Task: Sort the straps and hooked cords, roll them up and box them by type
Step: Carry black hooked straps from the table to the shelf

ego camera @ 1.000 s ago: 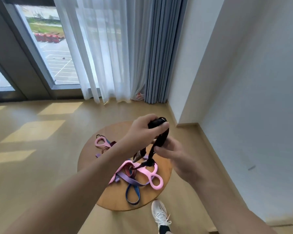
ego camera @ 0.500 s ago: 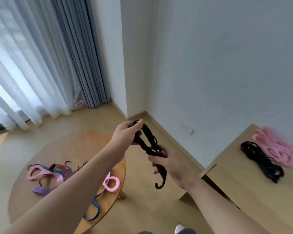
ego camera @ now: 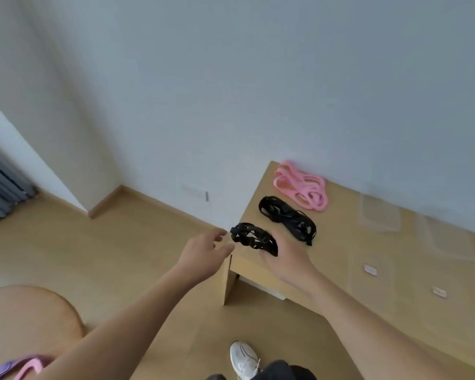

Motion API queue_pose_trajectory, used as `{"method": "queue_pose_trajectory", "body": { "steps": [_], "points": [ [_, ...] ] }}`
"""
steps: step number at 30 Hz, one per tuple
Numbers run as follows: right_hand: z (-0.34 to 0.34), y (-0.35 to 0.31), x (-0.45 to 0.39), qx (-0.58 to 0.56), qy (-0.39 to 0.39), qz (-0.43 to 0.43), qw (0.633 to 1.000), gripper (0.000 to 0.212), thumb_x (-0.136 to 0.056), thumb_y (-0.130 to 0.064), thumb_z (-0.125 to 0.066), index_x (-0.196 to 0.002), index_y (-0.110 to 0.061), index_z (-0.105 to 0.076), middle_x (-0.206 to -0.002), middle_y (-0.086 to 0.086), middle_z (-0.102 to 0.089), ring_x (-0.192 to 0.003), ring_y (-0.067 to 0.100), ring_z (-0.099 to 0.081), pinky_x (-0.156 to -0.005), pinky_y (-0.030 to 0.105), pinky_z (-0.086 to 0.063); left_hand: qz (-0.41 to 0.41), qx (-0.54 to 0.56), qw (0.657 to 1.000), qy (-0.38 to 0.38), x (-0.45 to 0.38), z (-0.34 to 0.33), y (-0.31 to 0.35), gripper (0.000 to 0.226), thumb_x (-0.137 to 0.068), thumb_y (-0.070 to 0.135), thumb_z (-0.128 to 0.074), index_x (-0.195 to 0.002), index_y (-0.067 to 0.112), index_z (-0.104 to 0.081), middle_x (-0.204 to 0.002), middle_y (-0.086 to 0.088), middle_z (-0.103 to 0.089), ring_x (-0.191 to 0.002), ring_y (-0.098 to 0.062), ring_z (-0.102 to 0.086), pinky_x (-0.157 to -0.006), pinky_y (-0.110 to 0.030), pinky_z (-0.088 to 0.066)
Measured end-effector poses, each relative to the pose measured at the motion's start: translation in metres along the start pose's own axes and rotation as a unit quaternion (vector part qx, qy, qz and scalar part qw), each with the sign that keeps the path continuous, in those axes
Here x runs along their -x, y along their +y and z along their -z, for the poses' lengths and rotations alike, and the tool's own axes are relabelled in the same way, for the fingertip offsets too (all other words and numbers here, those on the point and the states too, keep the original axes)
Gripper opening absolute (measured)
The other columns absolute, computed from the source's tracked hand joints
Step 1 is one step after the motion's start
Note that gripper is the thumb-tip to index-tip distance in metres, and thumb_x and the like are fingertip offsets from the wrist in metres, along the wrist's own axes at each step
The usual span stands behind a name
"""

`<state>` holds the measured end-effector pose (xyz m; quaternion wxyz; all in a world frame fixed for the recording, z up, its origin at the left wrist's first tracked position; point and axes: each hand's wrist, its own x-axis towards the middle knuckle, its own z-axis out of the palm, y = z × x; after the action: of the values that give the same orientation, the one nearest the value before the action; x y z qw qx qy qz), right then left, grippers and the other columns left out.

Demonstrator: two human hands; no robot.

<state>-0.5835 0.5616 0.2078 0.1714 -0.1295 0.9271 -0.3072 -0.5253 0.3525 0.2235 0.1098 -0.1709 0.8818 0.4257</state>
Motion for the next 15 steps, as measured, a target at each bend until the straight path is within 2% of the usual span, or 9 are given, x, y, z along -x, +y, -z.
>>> {"method": "queue_pose_trajectory", "body": {
  "steps": [4,7,11,15],
  "points": [
    [0.009,0.032,-0.042,0.213,-0.018,-0.005,0.977,0.060,-0.100,-0.045,-0.048,-0.150,-0.020,-0.028,-0.125,0.008,-0.055,-0.114,0.029,-0.052,-0.094,0.043,-0.046,-0.018,-0.029,0.999,-0.014,-0.024,-0.022,0.025,0.046,-0.100,0.043,-0.058,-0.143,0.028,-0.052,-0.139,0.006,-0.058,-0.125,-0.015,-0.054,-0.100,-0.029,-0.044],
    [0.007,0.047,-0.065,0.304,-0.026,-0.005,0.952,0.070,-0.100,-0.047,-0.048,-0.154,-0.017,-0.015,-0.131,0.015,-0.046,-0.115,0.031,-0.046,-0.099,0.043,-0.039,-0.017,-0.047,0.999,-0.008,-0.036,-0.031,0.029,0.045,-0.100,0.041,-0.058,-0.143,0.029,-0.053,-0.141,0.005,-0.056,-0.128,-0.014,-0.053,-0.098,-0.027,-0.041],
    [0.000,0.047,-0.076,0.332,-0.029,-0.002,0.943,0.083,-0.093,-0.046,-0.062,-0.154,-0.015,-0.015,-0.140,0.016,-0.036,-0.128,0.033,-0.037,-0.111,0.047,-0.032,-0.009,-0.072,0.997,0.001,-0.041,-0.032,0.020,0.044,-0.101,0.041,-0.058,-0.143,0.029,-0.053,-0.142,0.004,-0.056,-0.130,-0.015,-0.051,-0.100,-0.028,-0.041],
    [-0.018,0.022,-0.065,0.308,-0.002,0.083,0.948,0.080,-0.090,-0.046,-0.066,-0.153,-0.017,-0.025,-0.147,0.016,-0.034,-0.139,0.033,-0.029,-0.117,0.047,-0.024,0.003,-0.082,0.997,0.009,-0.035,-0.027,0.003,0.044,-0.101,0.041,-0.058,-0.143,0.028,-0.053,-0.145,0.005,-0.053,-0.134,-0.017,-0.048,-0.108,-0.031,-0.040]
  ]
}}
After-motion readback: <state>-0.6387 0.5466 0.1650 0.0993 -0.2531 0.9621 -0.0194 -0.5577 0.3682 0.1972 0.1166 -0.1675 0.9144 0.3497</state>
